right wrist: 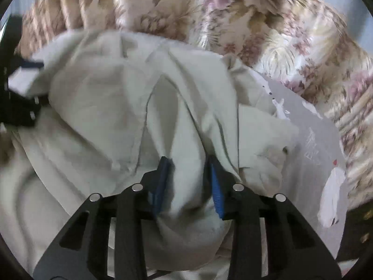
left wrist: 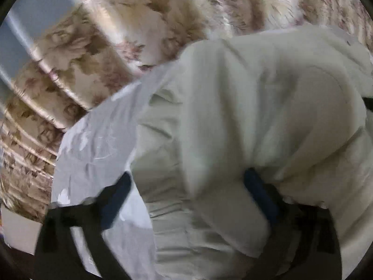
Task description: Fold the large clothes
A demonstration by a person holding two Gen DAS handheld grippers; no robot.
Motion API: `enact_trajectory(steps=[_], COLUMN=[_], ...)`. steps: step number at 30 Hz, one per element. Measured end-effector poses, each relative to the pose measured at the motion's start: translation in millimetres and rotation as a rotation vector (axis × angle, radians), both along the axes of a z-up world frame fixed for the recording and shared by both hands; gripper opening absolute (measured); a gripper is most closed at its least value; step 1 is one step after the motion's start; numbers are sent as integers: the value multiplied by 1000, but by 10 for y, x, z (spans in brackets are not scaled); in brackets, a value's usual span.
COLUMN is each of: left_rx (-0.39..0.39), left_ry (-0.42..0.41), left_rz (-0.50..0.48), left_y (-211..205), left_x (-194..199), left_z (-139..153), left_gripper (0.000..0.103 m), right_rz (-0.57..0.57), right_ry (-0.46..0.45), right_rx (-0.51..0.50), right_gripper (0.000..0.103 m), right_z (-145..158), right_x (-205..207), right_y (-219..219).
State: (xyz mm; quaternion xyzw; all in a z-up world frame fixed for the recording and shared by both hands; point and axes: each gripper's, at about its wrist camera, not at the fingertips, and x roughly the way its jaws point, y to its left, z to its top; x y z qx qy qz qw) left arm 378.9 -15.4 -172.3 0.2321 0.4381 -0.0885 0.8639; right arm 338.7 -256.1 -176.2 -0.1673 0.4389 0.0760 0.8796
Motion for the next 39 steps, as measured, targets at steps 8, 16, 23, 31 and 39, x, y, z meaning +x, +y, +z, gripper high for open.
enact_trajectory(steps=[8,16,23,31,39], left_rx=[-91,-209,-250,-239,-27], left_ry=[8,-121,-169,-218,-108], left_rz=[62,112,114,137,203], left_y=[229,227,187,247,140], left_x=[-115,-604,-880,-1056,-538], left_z=[271,804,1032,1133,392], left_gripper=[101,101,101,101,101], right_rz=[-49,-75,-176,-286,-302], right_ry=[-45,-249,-290,-292,-77], right_rx=[195,203,207,198,328], right_gripper=[72,100,100,100,100], right_z=[511,1056,1149,1092,697], right_x=[-304,-1015,-1146,-1257,-632], right_y=[-140,-36,-59,-172,-284])
